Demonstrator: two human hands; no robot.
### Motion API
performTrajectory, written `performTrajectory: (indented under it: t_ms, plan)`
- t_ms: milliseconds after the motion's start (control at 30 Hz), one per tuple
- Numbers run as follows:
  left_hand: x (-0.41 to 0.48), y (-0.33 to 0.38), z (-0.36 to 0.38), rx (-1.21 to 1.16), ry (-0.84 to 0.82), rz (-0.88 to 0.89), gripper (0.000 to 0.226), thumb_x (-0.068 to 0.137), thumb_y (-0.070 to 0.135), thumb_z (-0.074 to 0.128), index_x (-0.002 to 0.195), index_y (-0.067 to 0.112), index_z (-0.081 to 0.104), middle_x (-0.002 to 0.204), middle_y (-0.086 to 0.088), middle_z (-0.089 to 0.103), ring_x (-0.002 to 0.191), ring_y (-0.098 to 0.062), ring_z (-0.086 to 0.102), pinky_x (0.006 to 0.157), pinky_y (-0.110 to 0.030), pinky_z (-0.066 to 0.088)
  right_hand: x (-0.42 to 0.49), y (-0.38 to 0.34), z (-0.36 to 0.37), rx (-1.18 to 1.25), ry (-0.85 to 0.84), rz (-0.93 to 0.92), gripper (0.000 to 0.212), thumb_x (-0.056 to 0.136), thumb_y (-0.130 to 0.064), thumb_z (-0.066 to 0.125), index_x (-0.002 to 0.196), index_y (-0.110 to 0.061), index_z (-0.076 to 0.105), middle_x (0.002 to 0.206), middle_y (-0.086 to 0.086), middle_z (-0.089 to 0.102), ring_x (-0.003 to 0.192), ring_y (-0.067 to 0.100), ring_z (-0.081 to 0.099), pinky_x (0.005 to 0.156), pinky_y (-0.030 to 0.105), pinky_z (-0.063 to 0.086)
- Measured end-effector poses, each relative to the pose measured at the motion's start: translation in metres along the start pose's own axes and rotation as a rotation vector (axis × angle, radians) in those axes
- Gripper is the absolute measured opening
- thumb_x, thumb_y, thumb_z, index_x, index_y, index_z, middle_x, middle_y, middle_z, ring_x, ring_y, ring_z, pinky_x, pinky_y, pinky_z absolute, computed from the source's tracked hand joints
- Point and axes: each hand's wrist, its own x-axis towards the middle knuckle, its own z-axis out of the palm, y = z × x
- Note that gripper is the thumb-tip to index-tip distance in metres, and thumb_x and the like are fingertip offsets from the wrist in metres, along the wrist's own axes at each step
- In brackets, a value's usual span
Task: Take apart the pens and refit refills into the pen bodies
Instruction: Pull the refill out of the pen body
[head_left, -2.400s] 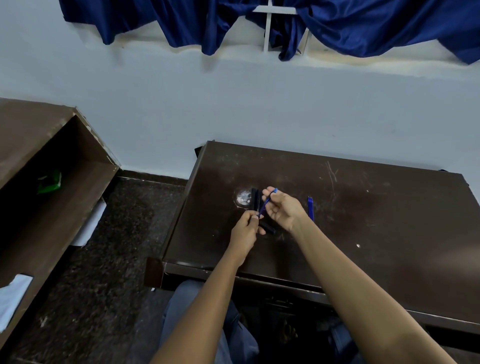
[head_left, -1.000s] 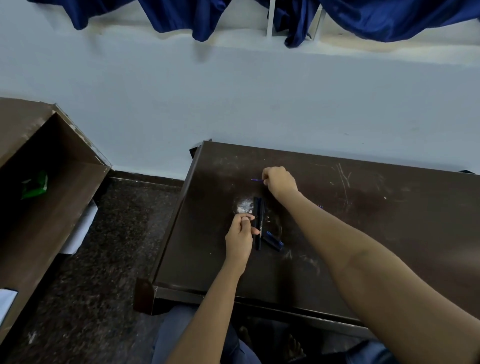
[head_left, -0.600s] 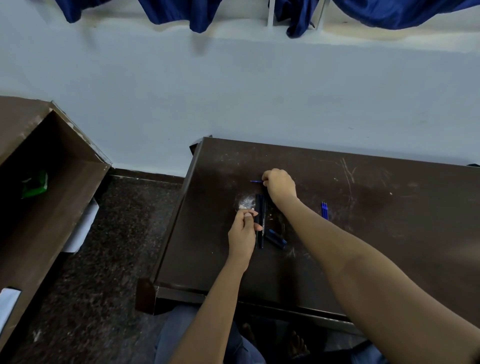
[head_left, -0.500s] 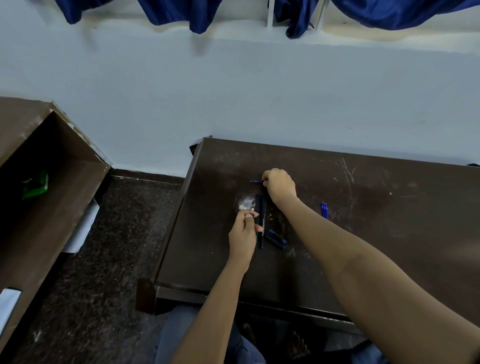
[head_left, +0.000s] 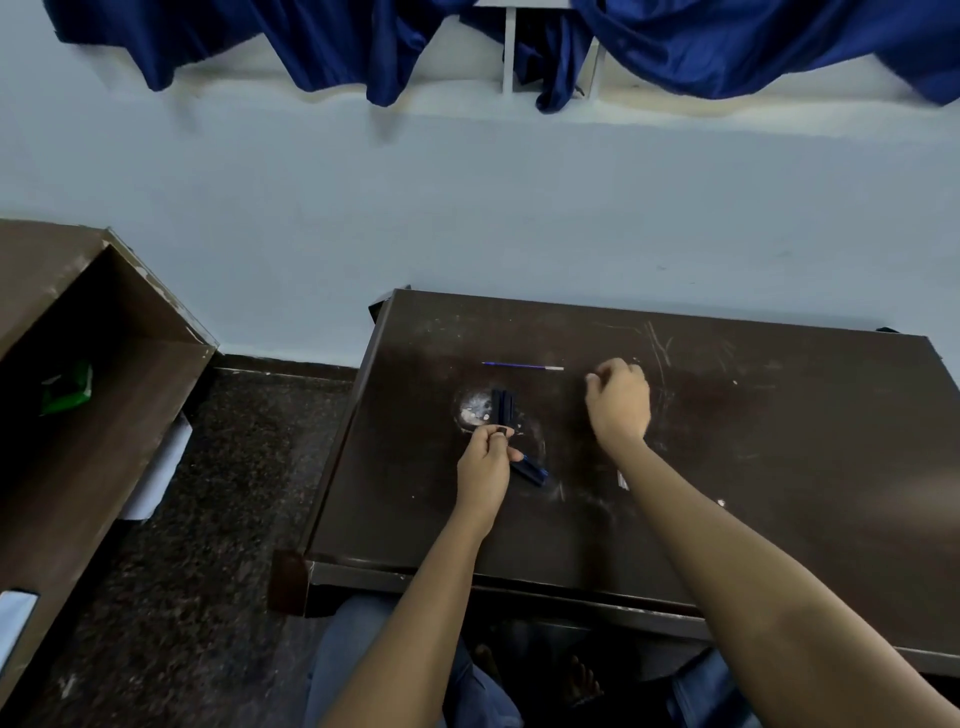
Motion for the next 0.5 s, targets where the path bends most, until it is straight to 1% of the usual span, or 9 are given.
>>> performTrajectory:
  t_ms: [67,133,200,267,300,333,367,433,500]
  plan:
    - [-0.008,-0.002,0.002,0.015,-0.001,0.000,0.024,0.096,0.016,0.038,0.104,0.019,0.061,0.073,0.006,0.063,0.054,-0.009,0.040,0.053,-0.024,0.033,-0.005,0.018,-0.012,-0.001,-0.058,0.179,0.033,0.091,-0.029,0.059,0.113,-0.004,0.056,0.120,0.018,0.054,0.108,0.038,0.056,0.089,0.051,0.050]
    - [-0.017,-0.001,0.006,0.021,-0.007,0.000,0.023,0.096,0.016,0.039,0.105,0.018,0.060,0.076,0.005,0.062,0.055,-0.008,0.041,0.053,-0.023,0.034,-0.010,0.034,-0.024,-0.028,-0.143,0.306,0.041,0.086,-0.035,0.065,0.110,-0.002,0.057,0.116,0.019,0.059,0.104,0.040,0.060,0.086,0.050,0.052]
    - [-0.024,-0.001,0.010,0.025,-0.008,-0.001,0.023,0.097,0.015,0.039,0.106,0.017,0.060,0.078,0.005,0.062,0.057,-0.008,0.043,0.053,-0.022,0.035,-0.017,0.043,-0.032,-0.064,-0.242,0.336,0.041,0.081,-0.037,0.071,0.098,-0.002,0.060,0.107,0.018,0.064,0.097,0.039,0.064,0.080,0.046,0.055]
    - [-0.030,-0.001,0.012,0.047,-0.007,0.013,0.023,0.097,0.016,0.039,0.107,0.017,0.060,0.080,0.005,0.062,0.062,-0.008,0.047,0.057,-0.022,0.038,-0.025,0.047,-0.035,-0.094,-0.312,0.320,0.032,0.080,-0.034,0.073,0.082,-0.007,0.056,0.103,0.017,0.065,0.093,0.037,0.066,0.074,0.042,0.055]
    - [-0.032,-0.001,0.013,0.062,-0.008,0.027,0.023,0.098,0.017,0.039,0.107,0.018,0.060,0.080,0.006,0.062,0.064,-0.008,0.048,0.059,-0.022,0.039,-0.028,0.047,-0.035,-0.108,-0.330,0.313,0.030,0.080,-0.031,0.073,0.077,-0.009,0.052,0.103,0.017,0.065,0.093,0.037,0.066,0.071,0.041,0.053]
    - [-0.034,0.000,0.013,0.073,-0.009,0.044,0.023,0.099,0.017,0.039,0.106,0.019,0.060,0.080,0.006,0.062,0.064,-0.008,0.049,0.060,-0.022,0.040,-0.030,0.048,-0.034,-0.121,-0.342,0.309,0.027,0.081,-0.028,0.072,0.078,-0.008,0.053,0.103,0.017,0.065,0.093,0.037,0.066,0.070,0.040,0.051]
    - [-0.035,0.000,0.013,0.078,-0.011,0.061,0.023,0.099,0.018,0.039,0.106,0.019,0.060,0.080,0.006,0.062,0.064,-0.008,0.049,0.060,-0.021,0.041,-0.031,0.048,-0.033,-0.124,-0.350,0.313,0.025,0.082,-0.026,0.071,0.084,-0.007,0.056,0.104,0.017,0.065,0.094,0.037,0.066,0.070,0.039,0.050]
    - [-0.037,0.002,0.011,0.073,-0.018,0.082,0.023,0.099,0.019,0.039,0.108,0.020,0.061,0.081,0.005,0.062,0.066,-0.007,0.052,0.059,-0.019,0.042,-0.033,0.049,-0.031,-0.122,-0.358,0.333,0.027,0.083,-0.026,0.070,0.097,-0.005,0.059,0.104,0.016,0.065,0.094,0.036,0.066,0.070,0.039,0.050]
    - [-0.038,0.005,0.010,0.070,-0.022,0.094,0.024,0.100,0.019,0.039,0.110,0.020,0.061,0.083,0.003,0.063,0.070,-0.005,0.055,0.061,-0.017,0.043,-0.034,0.048,-0.032,-0.122,-0.368,0.339,0.027,0.084,-0.026,0.069,0.097,-0.005,0.058,0.102,0.015,0.065,0.093,0.035,0.066,0.068,0.038,0.049]
